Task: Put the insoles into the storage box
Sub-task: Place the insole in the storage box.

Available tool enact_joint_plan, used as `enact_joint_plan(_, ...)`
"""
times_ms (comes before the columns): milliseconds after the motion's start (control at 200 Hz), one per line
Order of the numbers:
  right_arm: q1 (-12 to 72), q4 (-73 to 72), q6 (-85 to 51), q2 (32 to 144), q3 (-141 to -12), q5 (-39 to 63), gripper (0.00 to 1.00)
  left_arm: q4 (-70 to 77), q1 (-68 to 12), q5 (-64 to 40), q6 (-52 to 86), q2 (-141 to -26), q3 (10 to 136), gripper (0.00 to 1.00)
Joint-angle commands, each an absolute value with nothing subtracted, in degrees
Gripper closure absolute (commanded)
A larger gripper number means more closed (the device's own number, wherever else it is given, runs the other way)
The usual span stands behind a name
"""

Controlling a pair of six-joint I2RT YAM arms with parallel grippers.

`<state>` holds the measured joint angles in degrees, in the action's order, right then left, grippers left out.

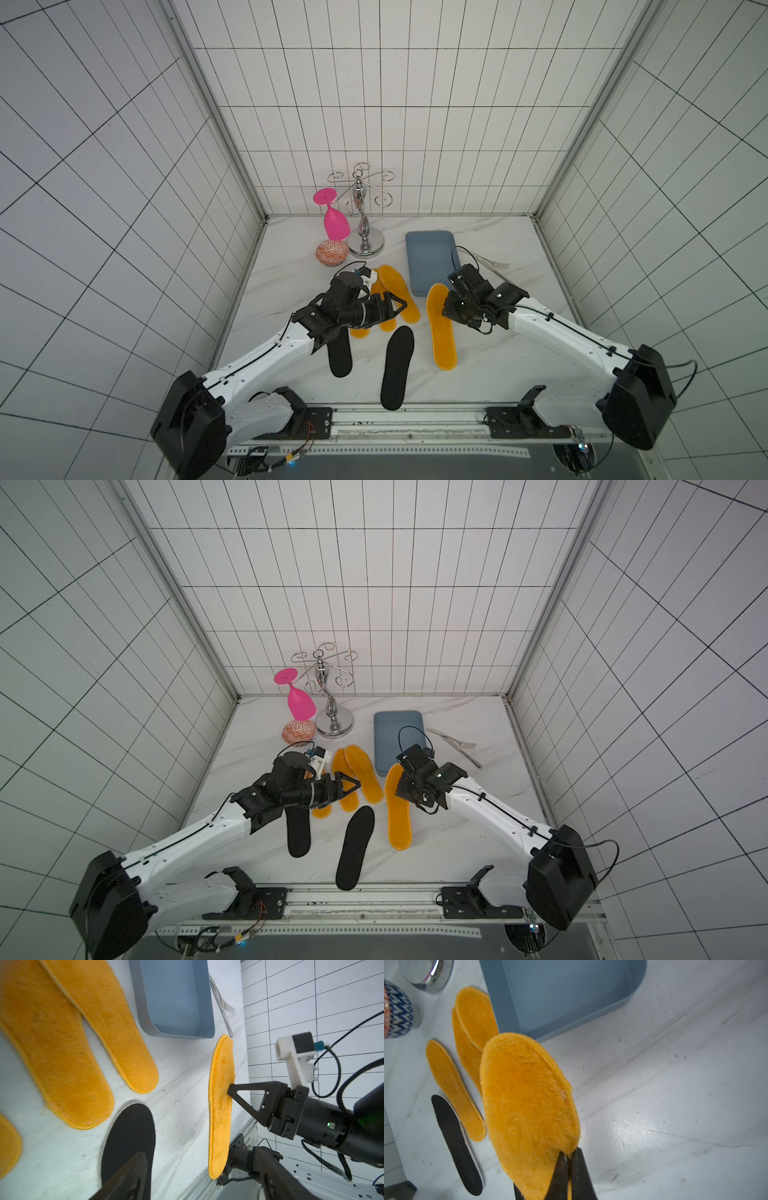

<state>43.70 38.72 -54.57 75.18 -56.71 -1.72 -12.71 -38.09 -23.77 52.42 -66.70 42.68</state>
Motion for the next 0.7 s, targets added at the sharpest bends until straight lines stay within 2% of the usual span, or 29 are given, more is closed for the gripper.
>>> enact_joint_plan(0,41.8,40.0,-57.0,75.7,-61.0,-1.2,1.0,-4.5,-41.5,-19.7,55.9,-70.4,45.9,0.18)
enact_joint_plan(110,40.6,38.9,-57.0,77.0,-63.4,1.1,1.0,-2.0,-43.9,-19.7,56.3,-75.3,48.2,0.26)
enact_joint_plan(370,40.1,37.4,-56.3,77.7,-65.9,4.8,1.0,-0.7,-45.4,-21.3,55.0,-82.5,52.3,0.36)
enact_joint_plan(600,38.7,37.3,-55.7,76.5,-66.0,6.1,1.0,-3.4,-45.4,-23.2,52.2,-86.9,55.9,0.59)
enact_joint_plan(695,38.4,37.3,-55.2,76.4,-65.9,6.5,1.0,-3.2,-45.4,-23.7,52.3,-87.4,56.2,0.74)
